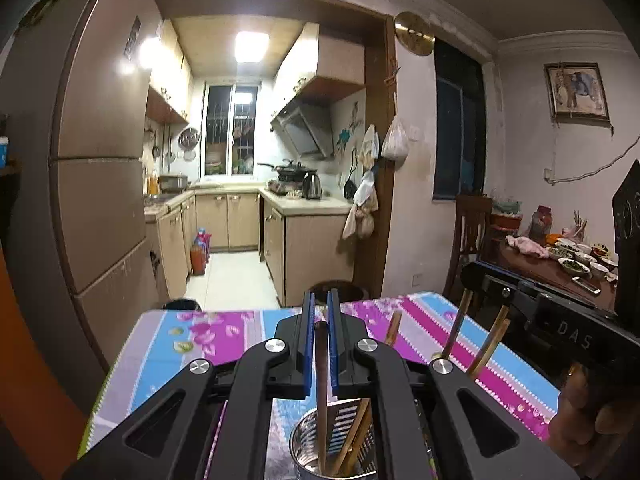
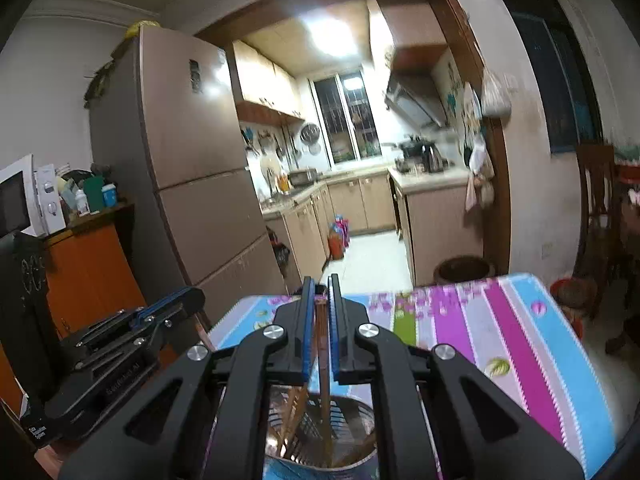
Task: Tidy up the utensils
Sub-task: 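Lower the chopsticks into the holder and open both tools, then move both open tools back down over the remaining chopsticks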
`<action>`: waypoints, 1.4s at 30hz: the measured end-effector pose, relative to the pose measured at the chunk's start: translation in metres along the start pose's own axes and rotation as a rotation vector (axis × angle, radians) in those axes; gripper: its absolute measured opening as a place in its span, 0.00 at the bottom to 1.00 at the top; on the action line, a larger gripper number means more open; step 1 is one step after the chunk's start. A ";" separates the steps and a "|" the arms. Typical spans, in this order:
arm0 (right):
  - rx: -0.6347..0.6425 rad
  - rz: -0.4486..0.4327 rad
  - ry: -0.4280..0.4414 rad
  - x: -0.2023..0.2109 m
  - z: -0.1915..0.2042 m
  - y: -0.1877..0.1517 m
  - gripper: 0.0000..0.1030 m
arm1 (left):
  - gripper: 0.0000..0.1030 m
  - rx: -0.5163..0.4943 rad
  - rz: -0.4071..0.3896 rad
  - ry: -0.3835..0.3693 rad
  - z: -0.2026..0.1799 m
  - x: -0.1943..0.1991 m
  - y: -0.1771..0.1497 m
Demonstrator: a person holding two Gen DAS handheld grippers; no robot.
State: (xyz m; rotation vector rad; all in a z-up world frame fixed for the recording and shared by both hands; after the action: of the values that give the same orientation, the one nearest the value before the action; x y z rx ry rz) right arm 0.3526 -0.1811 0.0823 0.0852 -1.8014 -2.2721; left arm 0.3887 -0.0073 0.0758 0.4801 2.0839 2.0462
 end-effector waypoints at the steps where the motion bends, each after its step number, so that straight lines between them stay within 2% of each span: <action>1: 0.002 0.011 -0.012 -0.002 -0.002 -0.005 0.05 | 0.08 0.002 0.002 0.005 0.001 0.000 -0.003; 4: -0.002 0.041 -0.037 -0.003 -0.008 -0.012 0.06 | 0.10 0.016 0.016 0.022 0.006 0.001 -0.007; 5: -0.004 0.039 -0.047 -0.001 -0.010 -0.011 0.09 | 0.15 0.009 0.006 0.037 0.008 0.005 -0.003; 6: -0.013 0.025 -0.061 0.005 -0.016 -0.007 0.15 | 0.29 0.005 -0.009 0.051 0.010 0.010 0.002; 7: -0.018 0.011 -0.072 0.011 -0.022 -0.002 0.17 | 0.36 0.012 -0.050 0.074 0.017 0.023 0.013; 9: -0.022 -0.034 -0.100 0.032 -0.038 0.013 0.19 | 0.38 0.038 -0.112 0.098 0.032 0.045 0.031; 12: -0.021 -0.093 -0.142 0.067 -0.061 0.034 0.20 | 0.43 0.046 -0.228 0.158 0.058 0.102 0.063; 15: 0.001 -0.151 -0.195 0.116 -0.088 0.052 0.20 | 0.53 0.031 -0.310 0.202 0.074 0.161 0.079; 19: 0.055 -0.178 -0.268 0.180 -0.113 0.056 0.21 | 0.60 -0.024 -0.329 0.253 0.082 0.225 0.077; 21: 0.062 -0.180 -0.300 0.217 -0.125 0.049 0.30 | 0.62 -0.051 -0.312 0.269 0.083 0.251 0.067; 25: 0.088 -0.138 -0.348 0.278 -0.133 0.019 0.30 | 0.67 -0.124 -0.246 0.314 0.079 0.295 0.032; 29: 0.126 -0.066 -0.365 0.320 -0.120 -0.026 0.31 | 0.68 -0.194 -0.178 0.347 0.066 0.329 -0.014; 32: 0.139 -0.028 -0.357 0.338 -0.104 -0.056 0.39 | 0.69 -0.227 -0.126 0.350 0.055 0.347 -0.049; 35: 0.149 0.025 -0.338 0.351 -0.083 -0.094 0.39 | 0.69 -0.245 -0.055 0.331 0.039 0.358 -0.088; 37: 0.167 0.055 -0.322 0.355 -0.068 -0.113 0.39 | 0.69 -0.223 -0.003 0.299 0.029 0.362 -0.112; 39: 0.167 0.097 -0.283 0.353 -0.050 -0.138 0.39 | 0.69 -0.193 0.055 0.257 0.016 0.365 -0.143; 42: 0.131 0.147 -0.205 0.349 -0.023 -0.167 0.39 | 0.69 -0.203 0.103 0.215 -0.003 0.367 -0.174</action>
State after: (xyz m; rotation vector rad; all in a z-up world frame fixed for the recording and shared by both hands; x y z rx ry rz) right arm -0.0065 -0.2456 -0.0489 -0.2591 -1.9834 -2.1259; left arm 0.0279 0.1194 -0.0626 0.3543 1.9679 2.4347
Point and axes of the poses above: each gripper's, at about its wrist camera, not at the fingertips, and x roughly against the way its jaws point, z to its left, y to its top, the point moved 2 cm from there along -x, roughly the way its jaws point, and after that the axes turned 10 degrees about -z, right-handed, at the moved point
